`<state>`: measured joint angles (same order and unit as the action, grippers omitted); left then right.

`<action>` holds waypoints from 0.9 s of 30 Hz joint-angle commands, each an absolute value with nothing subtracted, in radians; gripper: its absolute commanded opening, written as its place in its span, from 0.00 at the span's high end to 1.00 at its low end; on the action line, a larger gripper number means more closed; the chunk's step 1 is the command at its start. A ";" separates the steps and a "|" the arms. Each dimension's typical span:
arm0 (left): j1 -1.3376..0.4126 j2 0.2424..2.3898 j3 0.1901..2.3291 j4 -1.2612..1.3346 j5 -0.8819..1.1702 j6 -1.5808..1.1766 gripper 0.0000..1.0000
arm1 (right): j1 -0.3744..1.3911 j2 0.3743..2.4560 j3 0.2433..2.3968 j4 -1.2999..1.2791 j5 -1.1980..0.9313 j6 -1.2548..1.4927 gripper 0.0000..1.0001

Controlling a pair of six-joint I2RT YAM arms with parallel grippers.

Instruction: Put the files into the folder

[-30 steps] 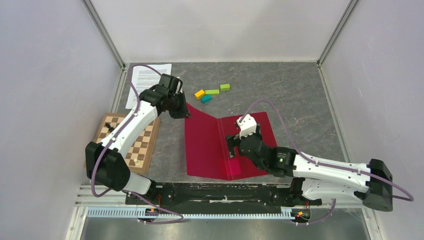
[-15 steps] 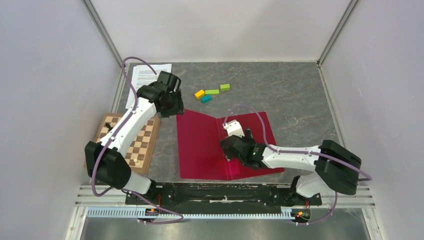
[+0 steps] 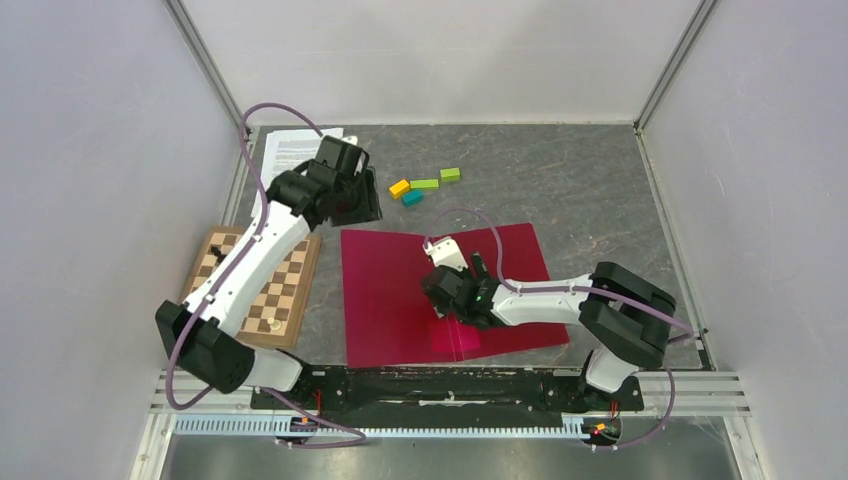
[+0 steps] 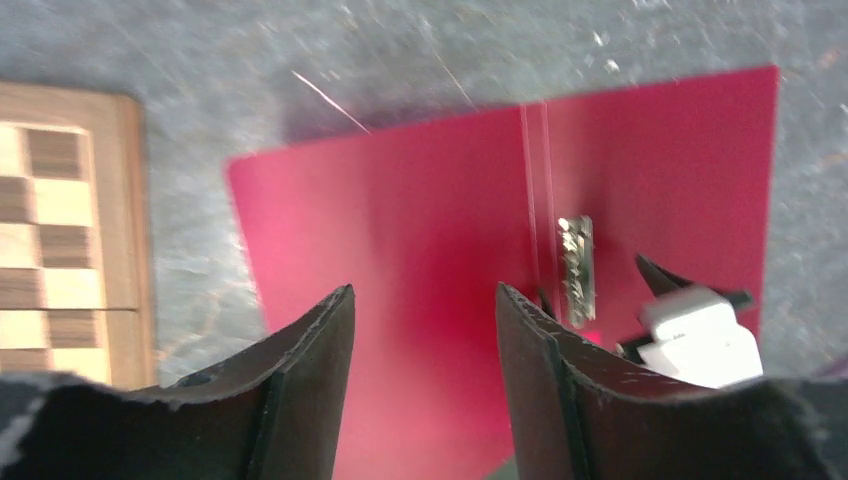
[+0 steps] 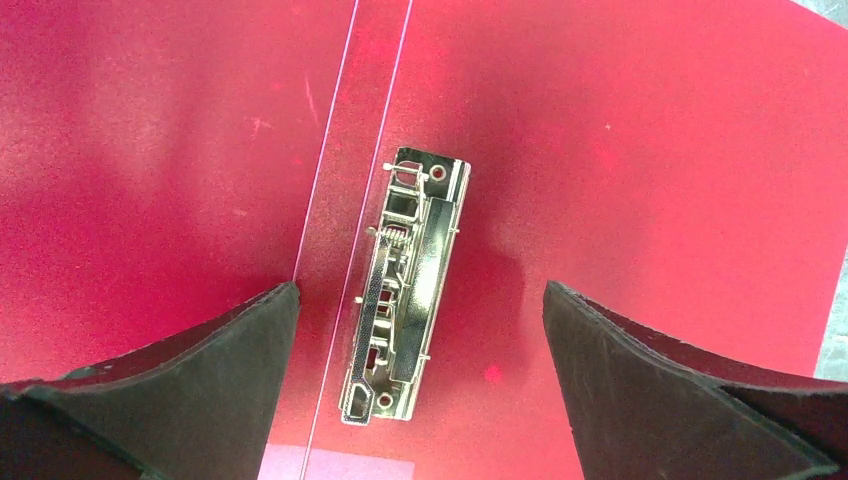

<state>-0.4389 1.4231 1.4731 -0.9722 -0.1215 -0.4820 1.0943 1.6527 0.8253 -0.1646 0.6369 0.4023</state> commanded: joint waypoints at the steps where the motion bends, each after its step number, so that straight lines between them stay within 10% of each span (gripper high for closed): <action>1: -0.484 1.337 1.314 -0.859 -0.027 -0.632 0.43 | 1.085 1.688 0.806 -0.193 0.610 0.455 0.05; 9: -0.494 1.236 0.860 -0.574 0.061 -0.849 0.61 | 1.085 1.553 0.723 -0.055 0.415 0.517 0.10; 27: -0.545 1.310 0.624 -0.434 -0.036 -0.881 0.97 | 0.994 1.578 0.852 -0.127 0.310 0.479 0.34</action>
